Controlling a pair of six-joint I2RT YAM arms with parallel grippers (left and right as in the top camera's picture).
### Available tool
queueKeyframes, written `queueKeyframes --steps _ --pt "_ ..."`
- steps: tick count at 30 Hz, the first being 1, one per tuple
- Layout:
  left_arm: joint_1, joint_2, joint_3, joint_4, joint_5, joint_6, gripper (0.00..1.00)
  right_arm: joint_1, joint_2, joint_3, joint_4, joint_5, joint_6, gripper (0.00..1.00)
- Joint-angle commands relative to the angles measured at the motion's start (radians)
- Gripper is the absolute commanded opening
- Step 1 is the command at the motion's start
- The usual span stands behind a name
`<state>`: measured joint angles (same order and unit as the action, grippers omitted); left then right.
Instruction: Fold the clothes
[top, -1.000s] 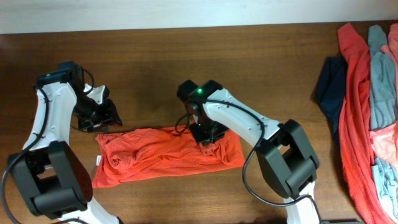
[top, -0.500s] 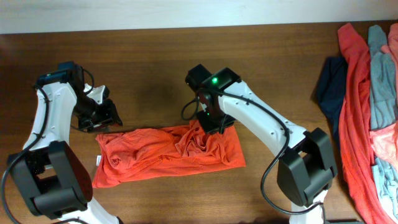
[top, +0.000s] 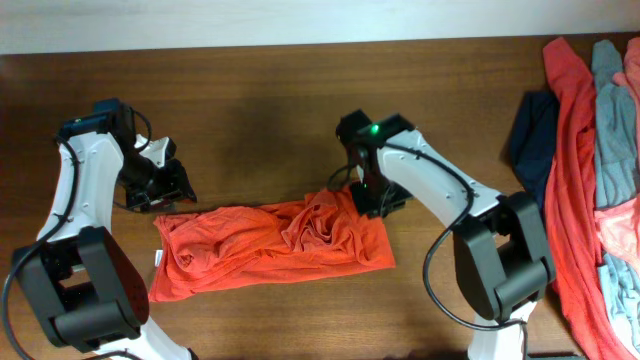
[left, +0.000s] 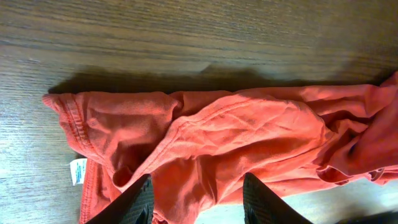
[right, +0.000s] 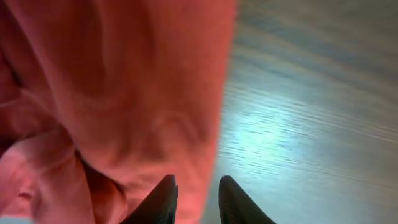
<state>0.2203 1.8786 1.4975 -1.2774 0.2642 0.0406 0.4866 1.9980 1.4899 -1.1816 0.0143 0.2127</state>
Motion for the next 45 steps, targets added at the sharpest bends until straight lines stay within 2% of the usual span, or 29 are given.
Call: queueKeyframes --steps 1,4,14,19,26,32,45 --pt "0.002 -0.011 0.011 -0.002 0.002 -0.003 0.47 0.026 -0.012 -0.085 0.057 -0.113 -0.016 0.27" --pt "0.002 -0.011 0.011 -0.002 0.002 -0.003 0.47 0.051 -0.012 -0.115 0.084 -0.18 -0.053 0.27" --pt "0.002 -0.011 0.011 -0.003 0.002 -0.003 0.47 0.078 -0.019 -0.109 0.085 -0.181 -0.068 0.27" --pt "0.002 -0.011 0.011 -0.003 0.002 -0.003 0.47 0.081 -0.029 -0.105 0.073 -0.301 -0.19 0.27" --pt "0.002 -0.011 0.011 -0.006 0.002 -0.003 0.46 0.081 -0.03 -0.07 0.055 -0.167 -0.141 0.27" --pt "0.003 -0.011 0.011 -0.005 0.002 -0.003 0.47 0.095 -0.034 0.04 -0.008 -0.157 -0.146 0.28" --pt "0.003 -0.011 0.011 -0.005 0.002 -0.002 0.47 0.116 -0.026 -0.001 0.033 -0.134 -0.145 0.28"
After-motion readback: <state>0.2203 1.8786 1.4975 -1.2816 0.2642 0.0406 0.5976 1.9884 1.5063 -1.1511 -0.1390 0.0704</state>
